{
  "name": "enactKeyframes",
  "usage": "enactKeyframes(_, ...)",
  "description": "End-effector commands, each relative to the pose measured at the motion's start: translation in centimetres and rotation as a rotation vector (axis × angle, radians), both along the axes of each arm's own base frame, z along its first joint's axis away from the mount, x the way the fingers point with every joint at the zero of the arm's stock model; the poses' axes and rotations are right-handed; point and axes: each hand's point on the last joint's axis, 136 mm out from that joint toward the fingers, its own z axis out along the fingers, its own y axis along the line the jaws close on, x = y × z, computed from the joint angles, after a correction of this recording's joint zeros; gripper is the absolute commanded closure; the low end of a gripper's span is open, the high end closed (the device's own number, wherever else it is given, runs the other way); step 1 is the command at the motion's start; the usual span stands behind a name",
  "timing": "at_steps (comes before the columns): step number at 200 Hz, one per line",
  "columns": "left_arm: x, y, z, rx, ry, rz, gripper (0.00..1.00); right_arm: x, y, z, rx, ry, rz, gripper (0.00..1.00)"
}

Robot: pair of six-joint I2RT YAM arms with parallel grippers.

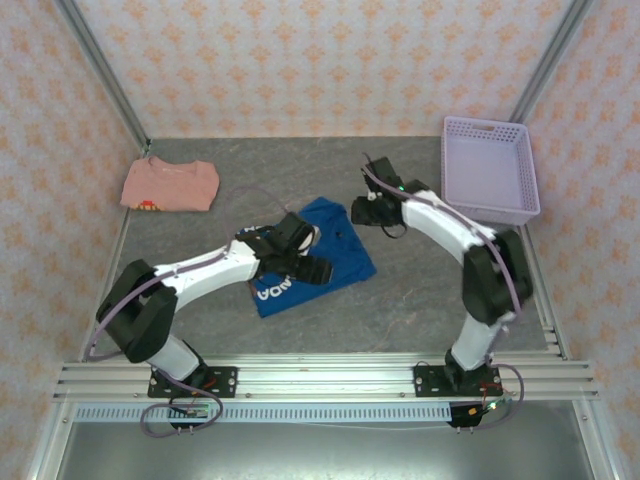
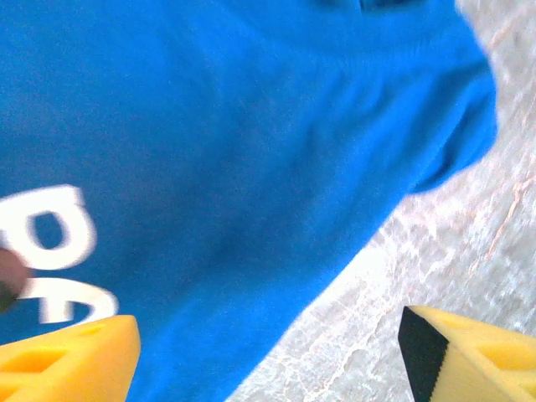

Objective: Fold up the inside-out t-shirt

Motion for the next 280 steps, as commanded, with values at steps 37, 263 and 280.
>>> enactKeyframes(37, 6.9, 10.3, -0.4, -0.036, 0.047, 0.381, 0.17, -8.8, 5.2, -2.6, 0.299, 0.128, -0.01, 0.45)
enactKeyframes(263, 9.6, 9.1, 2.9, -0.151, -0.123, 0.301, 0.12, 2.5, -3.0, -3.9, 0.082, 0.054, -0.09, 0.26)
enactKeyframes(280, 12.0, 9.4, 1.4, -0.111, -0.092, 0.27, 0.11, 2.2, -3.3, -4.9, 0.099, 0.078, -0.112, 0.24)
